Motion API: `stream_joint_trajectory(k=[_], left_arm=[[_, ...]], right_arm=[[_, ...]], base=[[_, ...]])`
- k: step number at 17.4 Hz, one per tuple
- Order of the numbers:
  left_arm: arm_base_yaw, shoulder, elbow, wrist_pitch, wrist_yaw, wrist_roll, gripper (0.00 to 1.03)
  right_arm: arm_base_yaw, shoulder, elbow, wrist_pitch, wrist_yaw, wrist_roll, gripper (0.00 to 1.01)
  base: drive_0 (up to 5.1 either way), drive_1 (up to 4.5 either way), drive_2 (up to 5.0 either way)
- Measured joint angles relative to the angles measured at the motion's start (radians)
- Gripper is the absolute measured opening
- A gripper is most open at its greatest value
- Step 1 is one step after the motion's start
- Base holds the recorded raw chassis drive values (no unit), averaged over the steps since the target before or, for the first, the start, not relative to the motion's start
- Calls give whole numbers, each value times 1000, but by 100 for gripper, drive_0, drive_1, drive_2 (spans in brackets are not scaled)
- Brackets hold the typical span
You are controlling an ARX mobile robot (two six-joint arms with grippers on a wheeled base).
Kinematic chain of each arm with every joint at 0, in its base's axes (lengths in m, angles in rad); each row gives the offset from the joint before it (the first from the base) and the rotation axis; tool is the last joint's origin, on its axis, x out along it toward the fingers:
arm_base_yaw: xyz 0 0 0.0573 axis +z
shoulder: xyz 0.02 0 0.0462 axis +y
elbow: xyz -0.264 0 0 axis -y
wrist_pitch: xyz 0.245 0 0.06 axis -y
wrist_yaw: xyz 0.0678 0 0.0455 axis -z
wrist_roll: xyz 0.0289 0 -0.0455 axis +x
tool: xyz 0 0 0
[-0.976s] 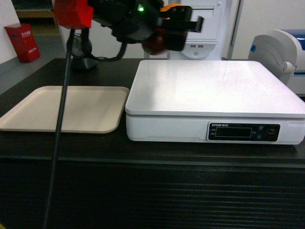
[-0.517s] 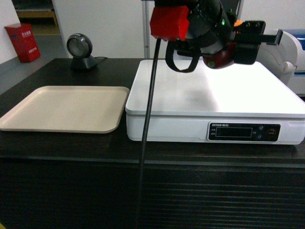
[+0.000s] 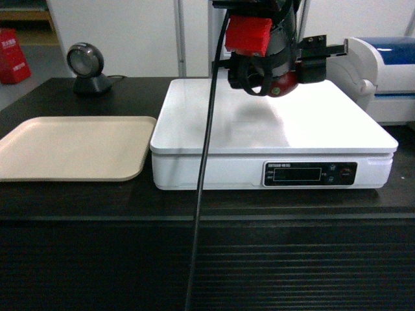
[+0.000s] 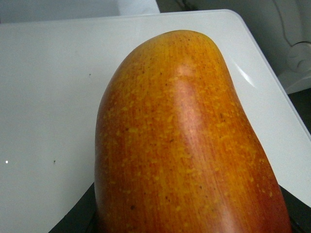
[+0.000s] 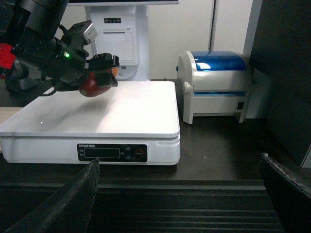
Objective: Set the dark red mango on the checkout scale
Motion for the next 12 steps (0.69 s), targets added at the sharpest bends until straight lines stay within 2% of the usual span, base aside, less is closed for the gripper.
stream_joint_trajectory(k=[2, 3, 8, 9, 12], left_arm=[[4, 58, 81, -67, -46, -45, 60], [6, 84, 111, -92, -68, -54, 60], [7, 105, 116, -120, -105, -35, 60], [7, 105, 106, -96, -104, -32, 66], [7, 89, 58, -42, -94, -5, 95]], right_arm=[[0, 0, 0, 0, 0, 0, 98], [0, 0, 0, 0, 0, 0, 98], [0, 0, 0, 0, 0, 0, 98], [0, 0, 0, 0, 0, 0, 98], [0, 0, 0, 0, 0, 0, 98]], base=[[0, 0, 0], [0, 0, 0], [0, 0, 0], [0, 0, 0], [0, 0, 0]])
